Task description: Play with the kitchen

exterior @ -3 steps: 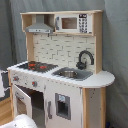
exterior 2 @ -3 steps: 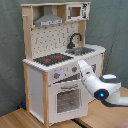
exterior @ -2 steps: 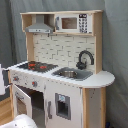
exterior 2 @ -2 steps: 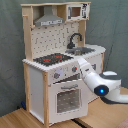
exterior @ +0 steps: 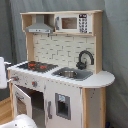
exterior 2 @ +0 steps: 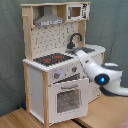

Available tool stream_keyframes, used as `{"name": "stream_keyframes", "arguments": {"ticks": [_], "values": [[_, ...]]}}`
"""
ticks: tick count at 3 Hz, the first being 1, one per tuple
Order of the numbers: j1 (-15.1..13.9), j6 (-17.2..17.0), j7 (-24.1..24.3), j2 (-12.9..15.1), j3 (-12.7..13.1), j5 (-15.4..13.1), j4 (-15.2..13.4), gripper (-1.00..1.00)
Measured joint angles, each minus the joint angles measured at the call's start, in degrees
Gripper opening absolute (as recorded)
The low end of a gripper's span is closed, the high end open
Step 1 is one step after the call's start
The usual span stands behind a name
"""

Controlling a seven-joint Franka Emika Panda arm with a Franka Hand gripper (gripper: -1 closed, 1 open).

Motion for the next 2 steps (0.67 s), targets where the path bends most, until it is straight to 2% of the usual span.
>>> {"name": "stream_keyframes", "arguments": {"ticks": [2], "values": [[0.02, 1.77, -11.03, 2.34, -4.03, 1.38, -1.48, 1.0]]}}
